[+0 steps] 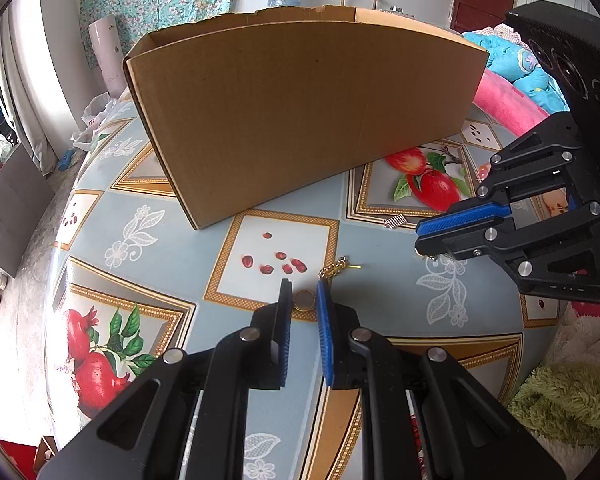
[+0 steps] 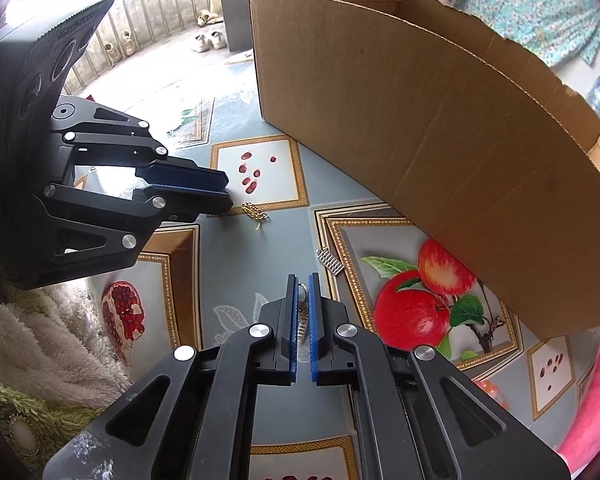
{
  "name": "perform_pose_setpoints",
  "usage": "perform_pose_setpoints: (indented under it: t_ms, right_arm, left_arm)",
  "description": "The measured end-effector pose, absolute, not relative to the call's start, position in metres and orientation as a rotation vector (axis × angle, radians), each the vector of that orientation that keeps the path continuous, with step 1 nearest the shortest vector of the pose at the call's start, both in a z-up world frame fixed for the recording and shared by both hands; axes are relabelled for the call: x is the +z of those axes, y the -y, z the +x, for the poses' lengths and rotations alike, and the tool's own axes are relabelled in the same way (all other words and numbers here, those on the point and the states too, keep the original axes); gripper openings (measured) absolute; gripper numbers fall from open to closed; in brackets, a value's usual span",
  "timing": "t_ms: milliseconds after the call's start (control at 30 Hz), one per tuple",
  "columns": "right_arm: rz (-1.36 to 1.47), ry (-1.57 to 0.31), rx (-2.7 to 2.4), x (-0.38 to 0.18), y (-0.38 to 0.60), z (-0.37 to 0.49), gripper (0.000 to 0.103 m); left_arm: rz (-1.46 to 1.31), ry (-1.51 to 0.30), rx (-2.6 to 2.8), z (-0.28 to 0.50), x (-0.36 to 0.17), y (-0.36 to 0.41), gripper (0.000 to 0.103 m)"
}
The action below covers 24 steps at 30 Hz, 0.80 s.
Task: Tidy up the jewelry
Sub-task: 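Lift the gold chain charm with the right gripper toward the box, then lower the chain charm into the box and open the right gripper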
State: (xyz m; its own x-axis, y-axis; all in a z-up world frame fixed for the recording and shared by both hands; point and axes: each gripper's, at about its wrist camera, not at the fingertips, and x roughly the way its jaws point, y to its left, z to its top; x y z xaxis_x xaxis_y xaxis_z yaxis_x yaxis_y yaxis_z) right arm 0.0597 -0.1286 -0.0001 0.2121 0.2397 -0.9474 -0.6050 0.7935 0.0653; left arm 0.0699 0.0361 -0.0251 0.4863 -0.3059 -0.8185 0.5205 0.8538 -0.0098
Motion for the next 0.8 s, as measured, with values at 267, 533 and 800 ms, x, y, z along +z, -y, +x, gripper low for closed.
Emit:
perform_pose_setpoints:
  t_ms: [267, 533, 800]
  right_arm:
    - [-0.335, -1.194, 0.601, 0.013, 0.13, 0.057, 0.0]
    - [-0.218, -1.152, 0.541, 0.042, 0.152, 0.059, 0.0]
    - [-0.138, -1.08, 0.48, 0.068, 0.176, 0.058, 0.0]
  left_arm:
    - [0.252, -0.935, -0.508, 0.07, -0.025, -0.037, 0.012]
    - [0.255, -0.929, -0.509, 0.069, -0.025, -0.038, 0.012]
    - [0.25, -0.9, -0.506, 0.064, -0.015, -0.043, 0.012]
